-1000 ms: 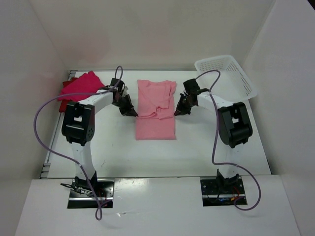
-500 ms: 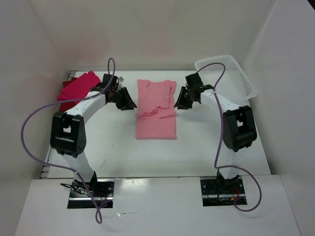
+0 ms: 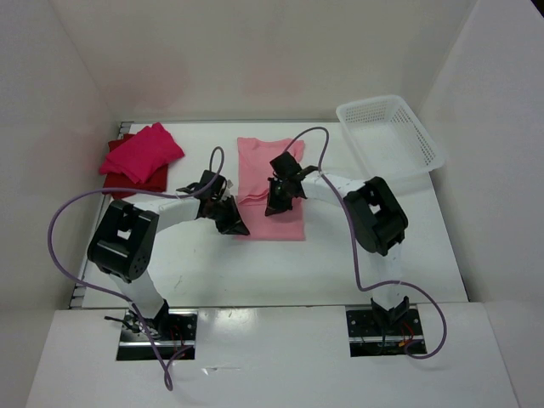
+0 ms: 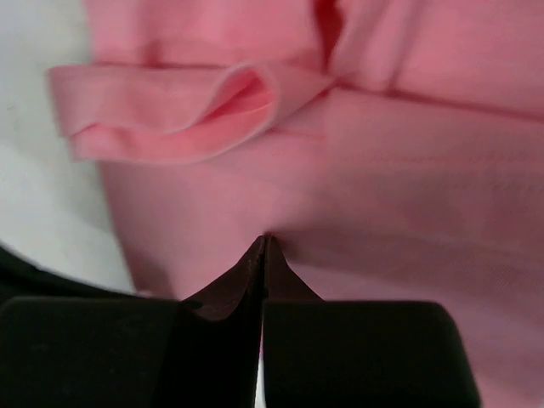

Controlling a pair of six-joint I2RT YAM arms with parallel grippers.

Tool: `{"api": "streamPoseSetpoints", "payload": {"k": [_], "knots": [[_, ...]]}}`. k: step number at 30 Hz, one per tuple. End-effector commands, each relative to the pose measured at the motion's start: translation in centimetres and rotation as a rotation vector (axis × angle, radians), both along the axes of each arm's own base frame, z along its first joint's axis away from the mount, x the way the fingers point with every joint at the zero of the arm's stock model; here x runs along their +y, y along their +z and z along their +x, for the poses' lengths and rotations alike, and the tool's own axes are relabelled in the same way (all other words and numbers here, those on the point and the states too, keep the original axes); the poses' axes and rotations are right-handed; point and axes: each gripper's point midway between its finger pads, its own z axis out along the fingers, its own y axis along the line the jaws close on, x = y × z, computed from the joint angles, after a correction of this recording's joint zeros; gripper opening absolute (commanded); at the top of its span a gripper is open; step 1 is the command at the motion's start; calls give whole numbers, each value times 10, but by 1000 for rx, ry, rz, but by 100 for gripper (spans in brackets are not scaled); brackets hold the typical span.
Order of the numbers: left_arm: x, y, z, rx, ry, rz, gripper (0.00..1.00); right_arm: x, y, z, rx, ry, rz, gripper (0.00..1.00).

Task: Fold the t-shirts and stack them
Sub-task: Fold the folded rectangular tshirt in 1/3 of the way

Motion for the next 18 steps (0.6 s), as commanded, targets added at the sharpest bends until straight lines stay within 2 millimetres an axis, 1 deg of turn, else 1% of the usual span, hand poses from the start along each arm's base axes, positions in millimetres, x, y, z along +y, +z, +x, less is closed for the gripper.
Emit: {"api": "streamPoseSetpoints", "payload": {"k": [1, 2, 3, 4, 5, 6, 8, 9, 10, 11, 12, 13, 14, 15, 16, 17, 18], "knots": [[-9, -2, 7, -43, -13, -19, 11, 6, 12, 37, -104, -47, 13, 0], [-7, -9, 1, -21, -13, -10, 11, 4, 7, 38, -102, -54, 0, 0], [-6, -10, 2, -23, -9, -2, 11, 0, 1, 40, -104, -68, -25, 0], [-4, -14, -2, -17, -16, 4, 11, 1, 2, 46, -127, -77, -23, 0], [-1, -19, -4, -7, -19, 22, 11, -2, -2, 45, -126, -93, -31, 0], [1, -23, -6, -2, -14, 35, 11, -8, -9, 46, -135, -111, -57, 0], [2, -24, -8, 1, -23, 40, 11, -9, -9, 55, -170, -141, -57, 0], [2, -24, -8, 1, -23, 40, 11, -13, -14, 57, -175, -155, -80, 0], [2, -24, -8, 1, -23, 40, 11, -17, -16, 67, -209, -185, -106, 0], [3, -24, -9, 3, -31, 46, 11, -17, -13, 73, -236, -200, -107, 0], [4, -25, -11, 12, -32, 49, 11, -15, -14, 84, -254, -215, -116, 0], [6, -23, -12, 9, -28, 57, 11, -21, -11, 97, -284, -258, -128, 0], [6, -23, -12, 9, -28, 57, 11, -18, -7, 105, -304, -269, -123, 0], [5, -20, -11, -1, -28, 53, 11, -17, 8, 122, -341, -292, -104, 0], [6, -17, -12, -6, -35, 55, 11, -23, 11, 135, -360, -334, -111, 0], [6, -11, -11, -10, -35, 54, 11, -21, 23, 143, -385, -345, -98, 0], [6, -8, -11, -20, -35, 50, 11, -19, 41, 159, -417, -363, -72, 0]]}}
